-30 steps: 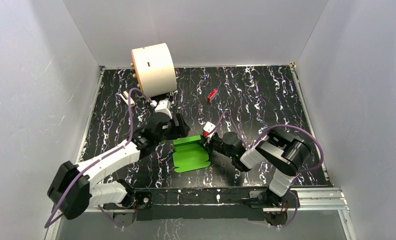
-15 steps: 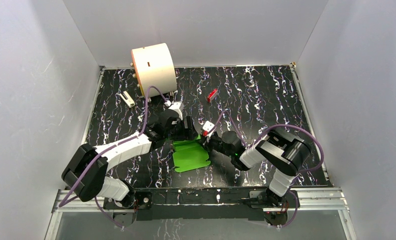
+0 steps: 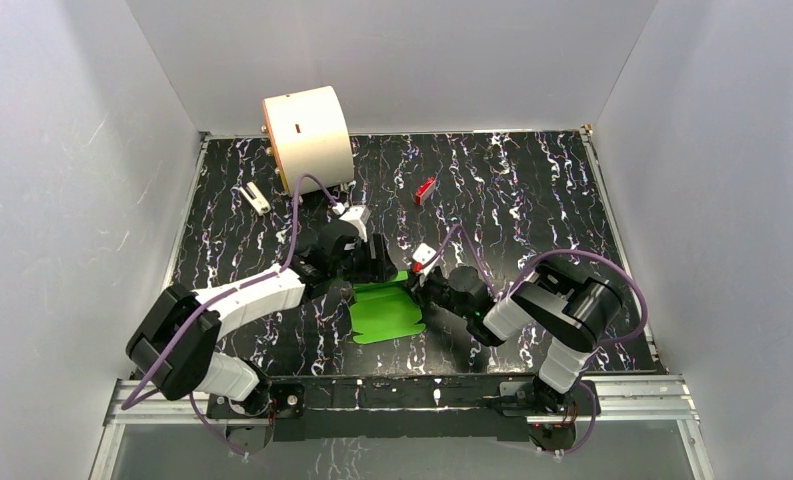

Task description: Fold the paper box

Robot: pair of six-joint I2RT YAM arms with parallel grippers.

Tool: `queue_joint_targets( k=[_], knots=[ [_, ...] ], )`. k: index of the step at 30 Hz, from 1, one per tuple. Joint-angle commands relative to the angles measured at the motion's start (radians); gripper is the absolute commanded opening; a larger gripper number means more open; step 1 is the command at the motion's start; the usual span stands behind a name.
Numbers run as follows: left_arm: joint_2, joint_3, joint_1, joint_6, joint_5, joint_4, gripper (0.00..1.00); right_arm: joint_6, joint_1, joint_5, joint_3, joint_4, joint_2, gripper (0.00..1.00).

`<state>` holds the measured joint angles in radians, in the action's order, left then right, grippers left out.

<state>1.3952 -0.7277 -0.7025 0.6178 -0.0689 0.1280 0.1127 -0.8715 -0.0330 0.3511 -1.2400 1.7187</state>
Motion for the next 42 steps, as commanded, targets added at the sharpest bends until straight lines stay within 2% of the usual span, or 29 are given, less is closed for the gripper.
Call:
queue_joint_targets(
  k=[1, 23, 42],
  knots=[
    [0.016, 0.003, 0.003, 0.003, -0.018, 0.004, 0.63, -0.021, 0.004, 0.026, -0.006, -0.09, -0.014, 0.37],
    [0.034, 0.019, 0.003, 0.033, 0.031, 0.001, 0.58, -0.05, 0.004, 0.005, -0.102, -0.157, -0.053, 0.48],
    [0.012, 0.016, 0.003, 0.028, 0.024, 0.001, 0.58, -0.046, 0.009, 0.011, -0.183, 0.025, -0.288, 0.59]
  ],
)
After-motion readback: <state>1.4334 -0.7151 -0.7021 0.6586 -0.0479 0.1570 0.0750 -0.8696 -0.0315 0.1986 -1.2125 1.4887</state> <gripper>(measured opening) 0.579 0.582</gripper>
